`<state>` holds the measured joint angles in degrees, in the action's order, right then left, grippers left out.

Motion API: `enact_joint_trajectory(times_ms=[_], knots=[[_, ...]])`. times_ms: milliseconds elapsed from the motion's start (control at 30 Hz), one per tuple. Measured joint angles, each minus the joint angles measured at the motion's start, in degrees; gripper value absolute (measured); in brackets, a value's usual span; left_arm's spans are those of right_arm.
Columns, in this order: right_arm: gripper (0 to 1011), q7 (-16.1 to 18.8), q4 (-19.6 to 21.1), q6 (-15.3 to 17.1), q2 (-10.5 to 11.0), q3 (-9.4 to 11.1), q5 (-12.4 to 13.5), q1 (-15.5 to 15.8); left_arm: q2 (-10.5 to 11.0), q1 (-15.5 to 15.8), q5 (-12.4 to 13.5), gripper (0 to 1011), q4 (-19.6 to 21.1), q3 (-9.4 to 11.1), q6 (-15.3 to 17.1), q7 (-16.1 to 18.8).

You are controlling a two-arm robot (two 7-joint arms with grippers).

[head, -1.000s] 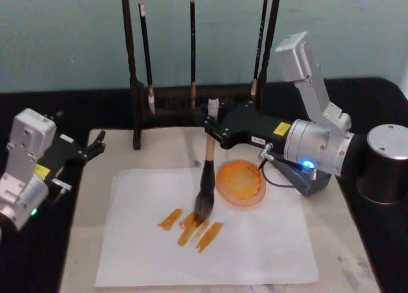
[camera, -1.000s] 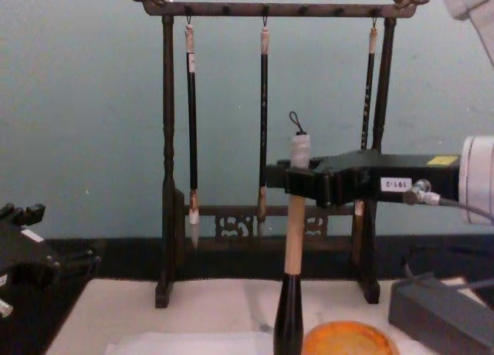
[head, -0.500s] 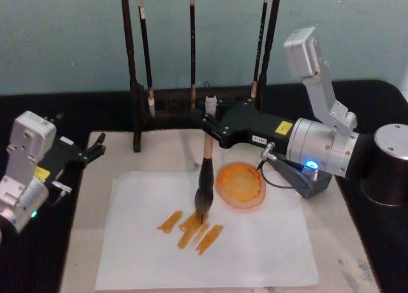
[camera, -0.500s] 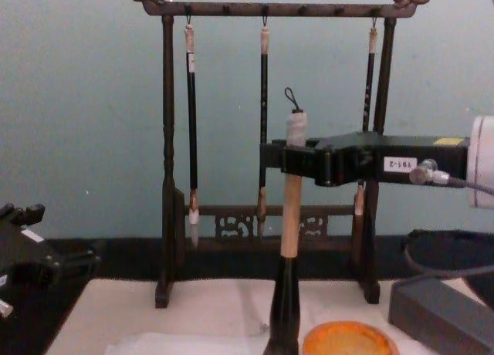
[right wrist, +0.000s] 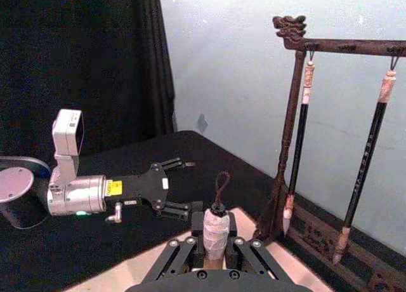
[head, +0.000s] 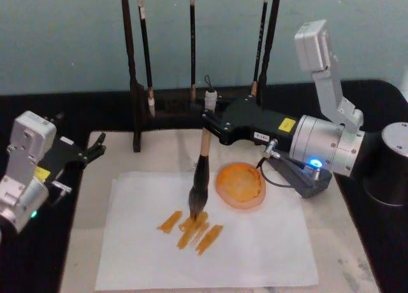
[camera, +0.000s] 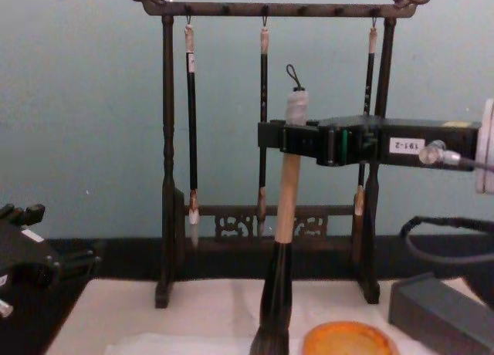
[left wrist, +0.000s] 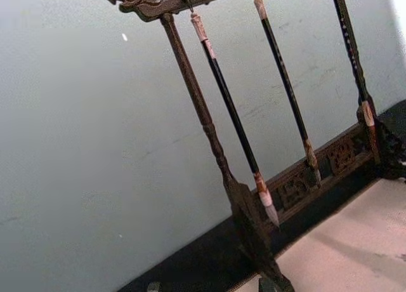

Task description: Pick up the brush from the inkstone, write on the paper, then place the brush back to its original position.

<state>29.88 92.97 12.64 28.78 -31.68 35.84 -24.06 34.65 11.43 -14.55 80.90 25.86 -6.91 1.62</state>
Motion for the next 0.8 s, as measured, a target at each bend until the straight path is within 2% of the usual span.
enact_joint_trajectory(times_ms=[233, 400, 533, 600, 633, 733, 767, 800], knots=[[176, -0.4, 0.3, -0.3, 0.4, 0.0, 0.6, -0.1, 0.0, 0.0, 0.0, 1010, 0.0, 0.0, 0.0, 0.0], [176, -1.0, 0.8, -0.8, 0.8, 1.2, 2.1, 0.6, 0.0, 0.0, 0.0, 1010, 0.0, 0.0, 0.0, 0.0], [176, -1.6, 0.9, -1.1, 0.9, 3.4, 5.3, 1.7, 0.0, 0.0, 0.0, 1010, 0.0, 0.0, 0.0, 0.0], [176, -2.0, 0.9, -1.3, 0.9, 5.1, 7.8, 2.6, 0.0, 0.0, 0.0, 1010, 0.0, 0.0, 0.0, 0.0], [176, -2.3, 0.9, -1.4, 0.8, 6.2, 9.9, 3.2, 0.0, 0.0, 0.0, 1010, 0.0, 0.0, 0.0, 0.0], [176, -2.5, 0.5, -1.4, 0.6, 8.3, 13.6, 4.3, 0.0, 0.0, 0.0, 1010, 0.0, 0.0, 0.0, 0.0], [176, -2.6, -0.1, -1.0, 0.4, 9.8, 16.3, 5.0, 0.0, 0.0, 0.0, 1010, 0.0, 0.0, 0.0, 0.0], [176, -2.6, -0.4, -0.8, 0.4, 10.4, 17.5, 5.3, 0.0, 0.0, 0.0, 1010, 0.0, 0.0, 0.0, 0.0]])
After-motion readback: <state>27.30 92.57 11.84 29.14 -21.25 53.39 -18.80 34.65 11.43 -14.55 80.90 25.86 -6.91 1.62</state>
